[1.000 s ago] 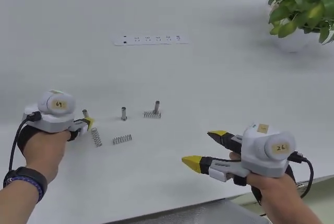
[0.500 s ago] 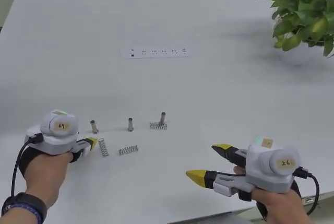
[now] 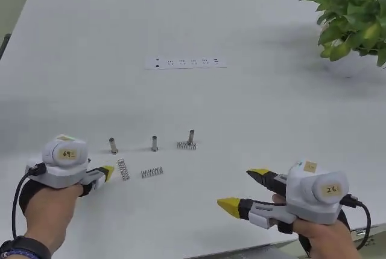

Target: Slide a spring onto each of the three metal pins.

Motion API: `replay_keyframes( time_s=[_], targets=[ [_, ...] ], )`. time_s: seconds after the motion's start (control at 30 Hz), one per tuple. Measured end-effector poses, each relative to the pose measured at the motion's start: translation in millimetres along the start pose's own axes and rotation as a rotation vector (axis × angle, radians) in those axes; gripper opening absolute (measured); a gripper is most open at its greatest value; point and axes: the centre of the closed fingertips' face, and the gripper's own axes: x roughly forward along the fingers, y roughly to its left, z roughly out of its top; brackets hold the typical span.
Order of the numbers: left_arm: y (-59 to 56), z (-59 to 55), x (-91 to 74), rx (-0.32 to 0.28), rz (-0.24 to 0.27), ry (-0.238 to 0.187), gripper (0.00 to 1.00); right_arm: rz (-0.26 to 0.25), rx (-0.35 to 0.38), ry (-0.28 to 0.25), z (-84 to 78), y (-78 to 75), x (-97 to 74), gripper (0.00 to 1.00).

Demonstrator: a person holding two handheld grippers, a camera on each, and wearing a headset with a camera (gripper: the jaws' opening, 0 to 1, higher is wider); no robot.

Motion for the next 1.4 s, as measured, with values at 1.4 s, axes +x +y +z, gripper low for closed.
replay_keyframes(
  time_s=[1.4],
  targets=[
    [-37.3, -12.2, 7.8, -0.102, -0.082, 0.001, 0.32, 0.005, -0.006, 0.001, -4.5, 8.7, -4.3, 0.63]
  ],
)
